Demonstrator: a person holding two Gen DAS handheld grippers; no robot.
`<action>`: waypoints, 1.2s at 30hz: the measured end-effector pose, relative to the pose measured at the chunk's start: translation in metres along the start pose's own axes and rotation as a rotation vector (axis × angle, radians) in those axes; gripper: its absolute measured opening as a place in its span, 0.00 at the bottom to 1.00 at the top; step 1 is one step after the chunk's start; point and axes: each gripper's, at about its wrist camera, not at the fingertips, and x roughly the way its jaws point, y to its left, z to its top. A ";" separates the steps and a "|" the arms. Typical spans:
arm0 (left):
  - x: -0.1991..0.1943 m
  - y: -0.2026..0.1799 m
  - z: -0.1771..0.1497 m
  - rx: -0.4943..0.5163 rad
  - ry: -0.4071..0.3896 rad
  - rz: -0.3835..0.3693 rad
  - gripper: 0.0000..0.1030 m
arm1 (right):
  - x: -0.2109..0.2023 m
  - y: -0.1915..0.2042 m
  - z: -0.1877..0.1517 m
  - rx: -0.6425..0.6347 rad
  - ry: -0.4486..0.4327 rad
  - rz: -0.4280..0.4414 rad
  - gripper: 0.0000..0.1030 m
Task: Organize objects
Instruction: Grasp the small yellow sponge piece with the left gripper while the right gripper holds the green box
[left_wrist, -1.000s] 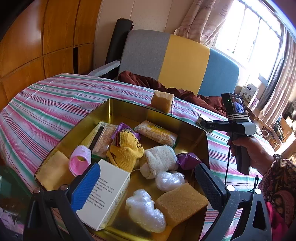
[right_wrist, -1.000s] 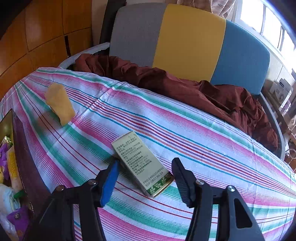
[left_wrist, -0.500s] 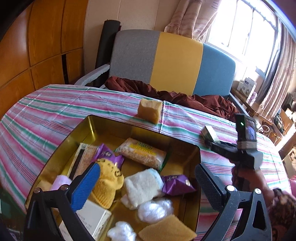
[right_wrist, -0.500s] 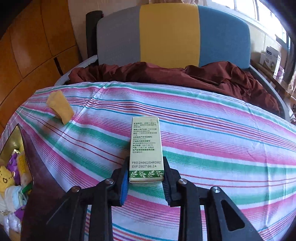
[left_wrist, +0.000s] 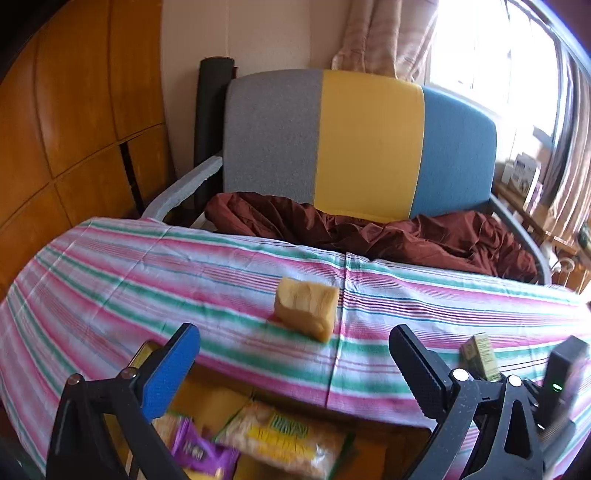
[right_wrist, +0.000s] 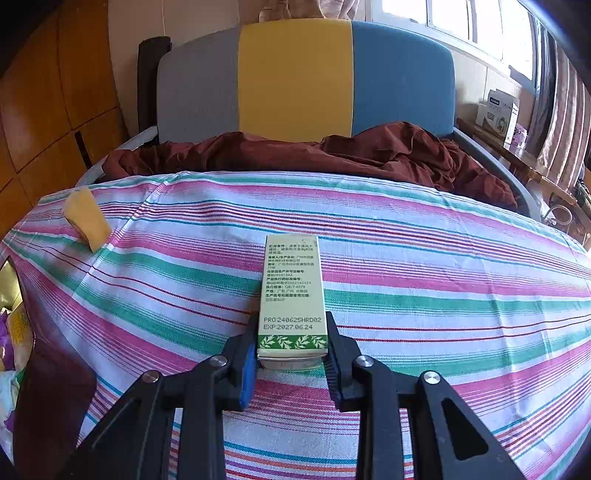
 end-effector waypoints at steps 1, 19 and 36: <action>0.009 -0.003 0.003 0.018 0.008 -0.002 1.00 | 0.001 -0.001 0.000 0.003 -0.001 0.003 0.29; 0.132 -0.015 0.021 0.109 0.268 0.048 0.97 | 0.000 0.002 -0.003 -0.011 -0.019 -0.022 0.29; 0.086 0.014 0.011 0.009 0.180 -0.098 0.59 | 0.000 0.003 -0.003 -0.015 -0.029 -0.049 0.29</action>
